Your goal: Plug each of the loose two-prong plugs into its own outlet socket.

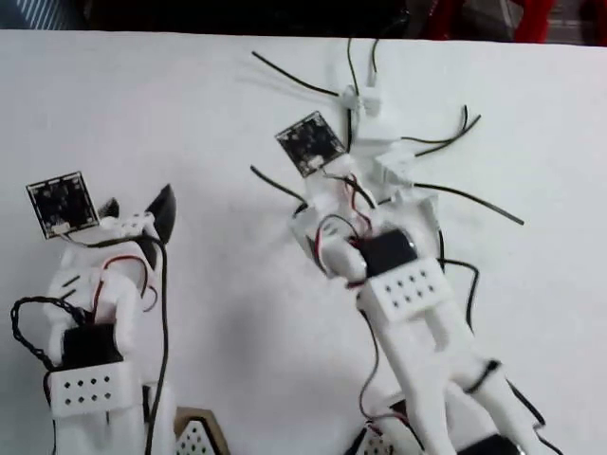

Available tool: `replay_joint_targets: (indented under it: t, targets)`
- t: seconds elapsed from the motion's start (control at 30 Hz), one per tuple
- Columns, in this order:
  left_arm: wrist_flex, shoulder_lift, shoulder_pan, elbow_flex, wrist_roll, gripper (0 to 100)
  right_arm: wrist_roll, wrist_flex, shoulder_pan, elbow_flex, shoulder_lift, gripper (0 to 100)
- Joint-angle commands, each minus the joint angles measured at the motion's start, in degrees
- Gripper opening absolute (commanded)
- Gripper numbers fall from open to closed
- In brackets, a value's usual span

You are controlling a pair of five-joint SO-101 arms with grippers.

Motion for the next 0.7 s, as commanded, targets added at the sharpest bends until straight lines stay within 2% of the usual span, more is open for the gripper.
replay_joint_targets:
  t: [0.0,0.17,0.3,0.4,0.47,0.53,0.67]
  targets:
    - [-1.6,-1.0,2.6,-1.6,0.2,28,-0.4,5.1,0.8,1.1,-9.0,16.6]
    - [-1.0,-1.0,6.4,-1.6,0.1,28,-0.4,5.4,2.2,11.2,-16.7,16.2]
    - [1.3,-1.0,8.5,-0.9,0.1,28,-0.4,4.4,3.3,18.5,-23.2,7.7]
    - [1.2,-1.0,8.6,-0.8,0.1,28,-0.4,-1.7,4.2,24.3,-28.1,1.3]
    - [1.1,-1.0,8.8,-0.8,0.1,27,-0.9,-7.9,4.4,29.3,-31.3,2.5]
    - [1.0,-1.0,8.8,-0.7,0.1,22,-0.9,-14.7,4.8,34.9,-34.4,1.9]
    - [0.7,-1.0,8.7,-0.8,-1.1,4,-1.0,-24.6,5.8,43.6,-40.3,1.7]
